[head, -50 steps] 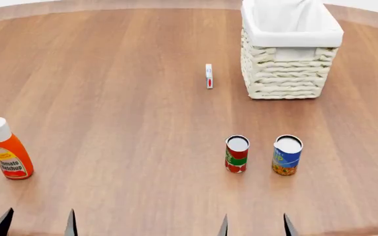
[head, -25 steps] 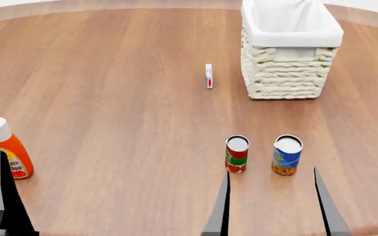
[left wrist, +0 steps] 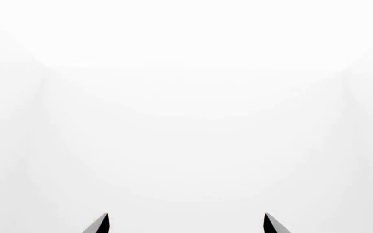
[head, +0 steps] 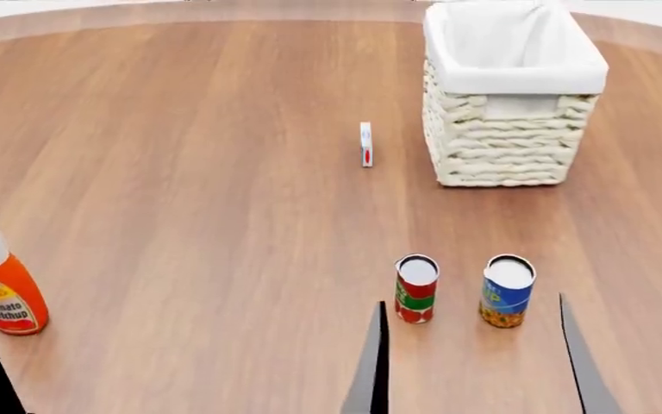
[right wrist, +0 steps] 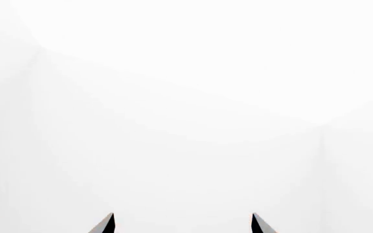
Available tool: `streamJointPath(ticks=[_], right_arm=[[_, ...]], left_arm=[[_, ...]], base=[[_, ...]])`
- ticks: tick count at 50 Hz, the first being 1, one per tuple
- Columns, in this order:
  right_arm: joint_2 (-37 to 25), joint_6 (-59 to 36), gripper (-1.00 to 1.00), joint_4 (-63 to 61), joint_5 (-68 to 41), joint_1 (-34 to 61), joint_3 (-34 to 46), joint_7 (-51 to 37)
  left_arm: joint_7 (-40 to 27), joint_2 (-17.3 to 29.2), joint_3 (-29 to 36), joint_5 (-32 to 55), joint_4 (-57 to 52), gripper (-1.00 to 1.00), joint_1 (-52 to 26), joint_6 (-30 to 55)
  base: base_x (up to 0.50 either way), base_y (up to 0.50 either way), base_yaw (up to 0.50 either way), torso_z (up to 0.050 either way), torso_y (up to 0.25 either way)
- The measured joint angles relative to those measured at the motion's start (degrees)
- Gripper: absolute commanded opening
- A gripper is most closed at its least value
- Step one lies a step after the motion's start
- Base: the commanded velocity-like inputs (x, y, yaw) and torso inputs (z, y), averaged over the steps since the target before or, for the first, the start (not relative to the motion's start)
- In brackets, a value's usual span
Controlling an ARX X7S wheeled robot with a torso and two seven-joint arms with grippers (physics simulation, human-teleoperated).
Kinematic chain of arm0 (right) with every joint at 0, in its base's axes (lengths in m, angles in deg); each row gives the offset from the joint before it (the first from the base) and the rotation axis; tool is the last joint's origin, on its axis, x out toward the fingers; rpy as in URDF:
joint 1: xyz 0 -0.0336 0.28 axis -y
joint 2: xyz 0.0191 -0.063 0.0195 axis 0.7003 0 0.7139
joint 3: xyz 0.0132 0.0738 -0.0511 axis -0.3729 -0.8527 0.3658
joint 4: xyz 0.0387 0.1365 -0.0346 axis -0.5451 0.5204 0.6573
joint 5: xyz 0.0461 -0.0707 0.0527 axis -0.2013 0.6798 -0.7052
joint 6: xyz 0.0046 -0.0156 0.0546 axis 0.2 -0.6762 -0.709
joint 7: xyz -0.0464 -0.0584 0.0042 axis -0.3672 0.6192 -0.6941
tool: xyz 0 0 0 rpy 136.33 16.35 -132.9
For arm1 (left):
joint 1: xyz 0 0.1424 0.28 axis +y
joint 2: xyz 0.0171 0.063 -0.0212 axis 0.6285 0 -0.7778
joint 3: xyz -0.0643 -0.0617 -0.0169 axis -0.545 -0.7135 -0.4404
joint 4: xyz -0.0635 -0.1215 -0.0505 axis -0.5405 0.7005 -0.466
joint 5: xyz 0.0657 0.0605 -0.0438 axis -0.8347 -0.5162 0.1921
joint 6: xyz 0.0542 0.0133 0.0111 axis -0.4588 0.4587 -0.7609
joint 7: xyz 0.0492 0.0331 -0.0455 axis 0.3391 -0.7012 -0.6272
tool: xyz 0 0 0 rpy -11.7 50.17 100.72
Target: Pick up the tomato sauce, and put it in the basket.
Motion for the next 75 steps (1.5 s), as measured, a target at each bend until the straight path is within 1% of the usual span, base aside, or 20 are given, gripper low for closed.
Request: streamJointPath(ticks=[75], right_arm=[[-2.0,-1.3,1.00,-0.2,0.3,0.8,2.7,-3.5]], left_arm=[[-3.0,3.4,0.7,1.1,0.9,1.00,0.6,-2.1]], base=[[0.29,0.00,0.00,0.000,0.000]])
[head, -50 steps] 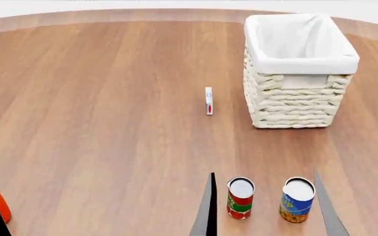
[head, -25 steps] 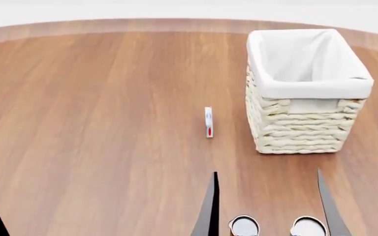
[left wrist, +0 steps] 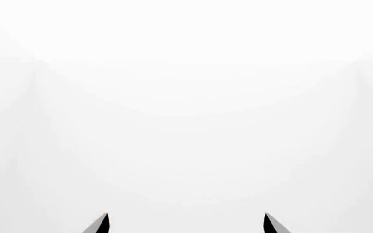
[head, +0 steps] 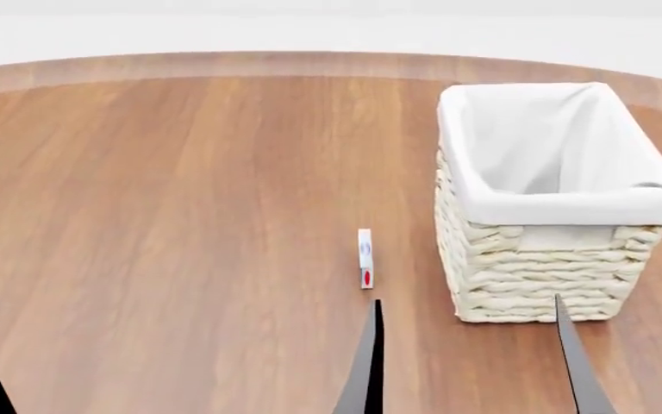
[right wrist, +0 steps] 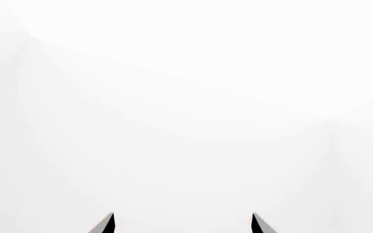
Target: Pick up the tomato sauce, and put it in the basket.
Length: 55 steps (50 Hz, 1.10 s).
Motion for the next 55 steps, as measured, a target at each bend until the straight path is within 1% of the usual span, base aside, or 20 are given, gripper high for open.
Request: streamJointPath(ticks=[30,55], right_arm=[[-0.9,-0.1,1.00,0.2,-0.7,-0.1,0.6,-1.3],[-1.7,-0.4,1.00,2.4,-1.9,-0.9,1.3,-2.0]], left_arm=[[-1.0,1.0,0.7,-0.2,0.0,1.00,0.4,-0.5],[-1.6,1.7,1.7,-0.4,0.1,1.00,0.7,-0.9]], base=[[0.29,0.00,0.00,0.000,0.000],[0.00,0.00,0.00,0.000,0.000]])
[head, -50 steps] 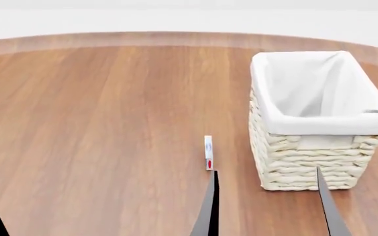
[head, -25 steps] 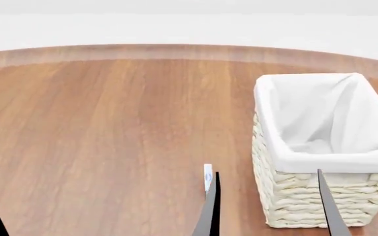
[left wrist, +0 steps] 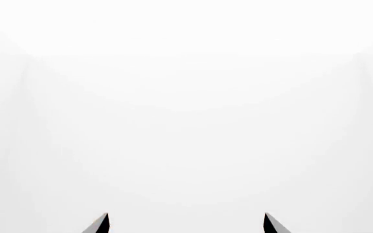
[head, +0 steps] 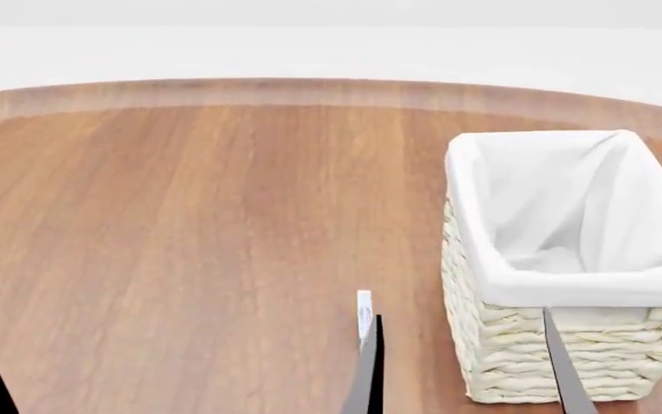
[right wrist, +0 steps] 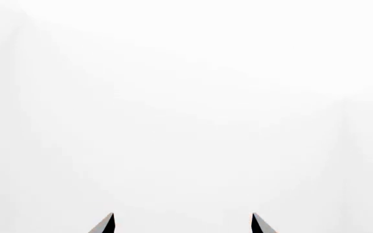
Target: Pick up the tomato sauce, and put it in the basket.
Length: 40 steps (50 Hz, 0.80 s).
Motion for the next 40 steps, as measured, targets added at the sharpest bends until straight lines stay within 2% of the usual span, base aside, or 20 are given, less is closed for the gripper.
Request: streamJointPath(ticks=[40], right_arm=[[-2.8,3.3,1.00,8.6,-5.2,-21.0,-0.5,-5.9]], left_arm=[[-0.2,0.8,2.2,0.3,2.2,1.00,-0.4,-1.3]], base=[[0.00,0.00,0.00,0.000,0.000]])
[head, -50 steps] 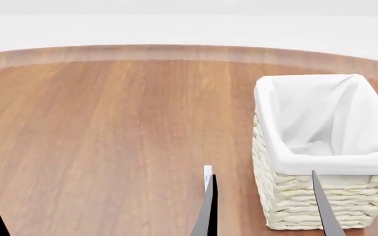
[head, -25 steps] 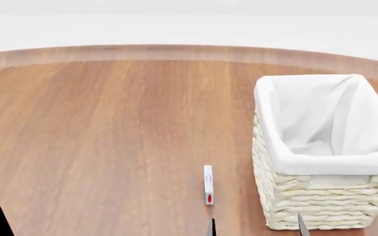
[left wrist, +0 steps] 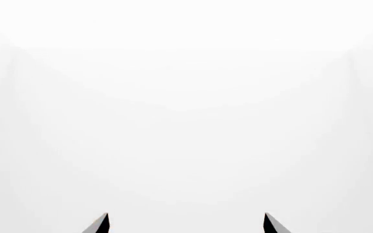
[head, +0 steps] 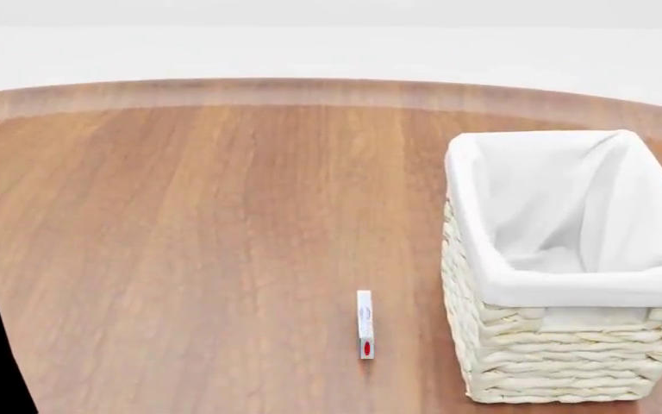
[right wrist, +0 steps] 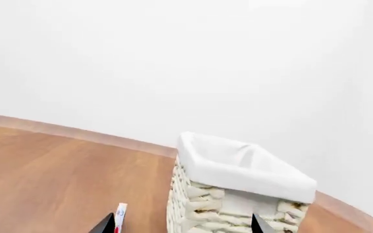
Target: Pick up the tomato sauce, and put it in the basket.
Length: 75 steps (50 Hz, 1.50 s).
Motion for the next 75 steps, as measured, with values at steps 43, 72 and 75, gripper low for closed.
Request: streamJointPath(ticks=[43,72,75], right_arm=[[1.6,2.3,1.00,18.0,-7.6,-0.8,1.6,-1.6],[1.6,6.0,1.00,21.6,-9.5,-2.6,2.6,-2.5],[1.5,6.2,1.00,21.5,-9.7,-2.8,2.7,-2.6]], left_arm=[[-0.8,1.0,1.2,0.7,0.6,1.00,0.4,-0.8],[-1.0,1.9,2.5,0.6,-0.1,1.00,0.8,-0.9],[-1.0,2.0,2.6,0.6,-0.2,1.00,0.8,-0.8]], base=[[0.00,0.00,0.00,0.000,0.000],[0.00,0.00,0.00,0.000,0.000],[0.00,0.00,0.00,0.000,0.000]])
